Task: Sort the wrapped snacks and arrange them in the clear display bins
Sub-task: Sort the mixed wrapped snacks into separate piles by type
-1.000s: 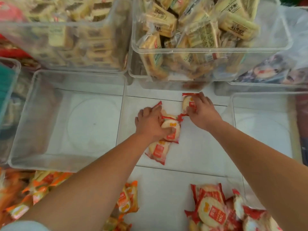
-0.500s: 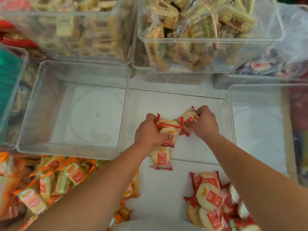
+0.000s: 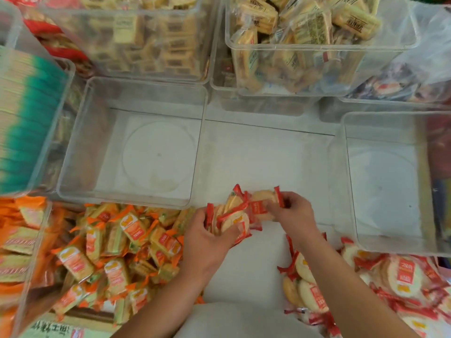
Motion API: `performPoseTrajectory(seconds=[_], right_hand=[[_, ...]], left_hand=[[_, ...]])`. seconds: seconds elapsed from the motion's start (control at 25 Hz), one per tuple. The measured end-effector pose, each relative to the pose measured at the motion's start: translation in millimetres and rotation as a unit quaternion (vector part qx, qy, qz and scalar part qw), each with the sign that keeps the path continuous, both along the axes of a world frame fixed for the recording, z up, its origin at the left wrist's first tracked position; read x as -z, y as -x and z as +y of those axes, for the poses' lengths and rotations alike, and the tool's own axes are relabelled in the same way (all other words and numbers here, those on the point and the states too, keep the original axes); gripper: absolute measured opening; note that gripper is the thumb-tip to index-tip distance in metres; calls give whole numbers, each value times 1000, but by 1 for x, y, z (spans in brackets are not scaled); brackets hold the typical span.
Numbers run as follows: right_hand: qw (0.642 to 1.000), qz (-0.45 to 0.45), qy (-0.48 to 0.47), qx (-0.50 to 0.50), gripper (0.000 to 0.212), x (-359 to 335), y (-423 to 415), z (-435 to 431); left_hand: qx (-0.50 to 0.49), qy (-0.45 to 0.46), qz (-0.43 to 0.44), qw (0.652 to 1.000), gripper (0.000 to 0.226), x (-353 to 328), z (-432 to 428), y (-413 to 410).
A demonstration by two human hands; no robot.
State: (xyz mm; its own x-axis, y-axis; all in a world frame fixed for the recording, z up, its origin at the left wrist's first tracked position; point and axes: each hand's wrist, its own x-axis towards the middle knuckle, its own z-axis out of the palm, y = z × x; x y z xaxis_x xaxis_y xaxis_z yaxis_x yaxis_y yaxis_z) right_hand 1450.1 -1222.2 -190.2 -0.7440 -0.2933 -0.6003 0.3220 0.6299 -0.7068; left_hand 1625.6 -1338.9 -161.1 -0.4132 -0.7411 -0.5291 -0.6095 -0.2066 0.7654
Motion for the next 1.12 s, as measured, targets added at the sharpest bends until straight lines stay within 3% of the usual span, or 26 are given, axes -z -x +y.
performPoseTrajectory(seconds=[0.2,0.28,0.48,0.64,0.88,0.96,1.12], right_hand=[[997,18,-24,-65,20,13,-25,-26],[993,33,-44,-105,30,16,-33,-31],[997,19,-32,-65,48,11,-60,-38],[997,76,15,-17,50,-19,-71,-18],[989,141,38,-15,51,-83,-98,67],[987,155,33,2,50,-95,-117,111],[994,98,18,51,55,-94,-149,201]], left_hand=[[-23,21,-40,999,69,10,0,-41],[-14,30,-28,999,67,11,0,-54],[17,91,-11,996,69,-3,1,-80],[39,96,29,994,70,-23,6,-92],[66,106,58,990,64,-36,41,-98],[70,73,57,993,64,-35,61,-101],[82,34,34,995,63,-28,118,-96]])
